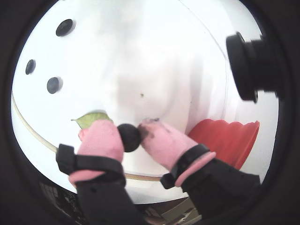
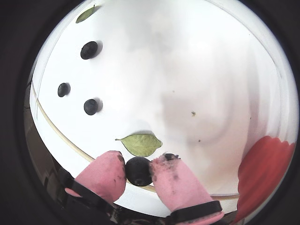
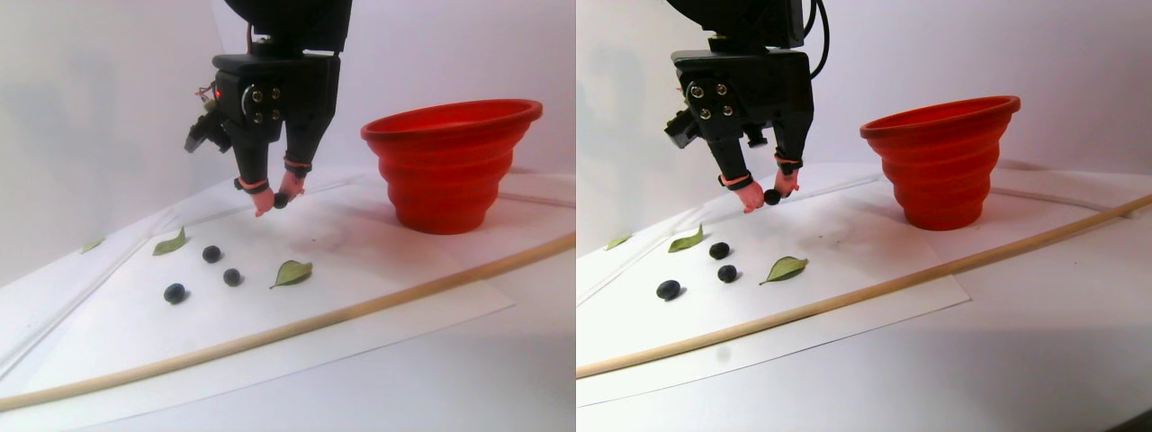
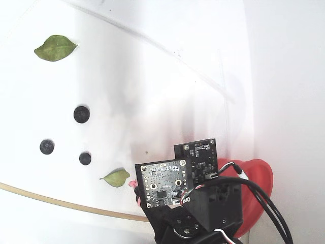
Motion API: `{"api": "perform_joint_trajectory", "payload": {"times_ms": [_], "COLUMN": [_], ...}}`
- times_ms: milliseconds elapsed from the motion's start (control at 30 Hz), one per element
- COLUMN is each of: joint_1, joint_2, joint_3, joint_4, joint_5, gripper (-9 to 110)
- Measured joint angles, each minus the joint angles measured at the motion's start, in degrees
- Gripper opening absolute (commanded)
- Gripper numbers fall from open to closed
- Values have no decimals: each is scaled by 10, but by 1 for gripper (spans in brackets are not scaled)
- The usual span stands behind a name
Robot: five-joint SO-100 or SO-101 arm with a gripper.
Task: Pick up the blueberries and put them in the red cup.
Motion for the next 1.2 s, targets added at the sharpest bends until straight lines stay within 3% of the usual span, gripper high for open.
{"api": "perform_joint_trajectory", "payload": {"times_ms": [1200], "joint_1": [81], "joint_2": [343], "joint_3": [23], "joint_4": [275], "joint_5": [32], "gripper": [10]}}
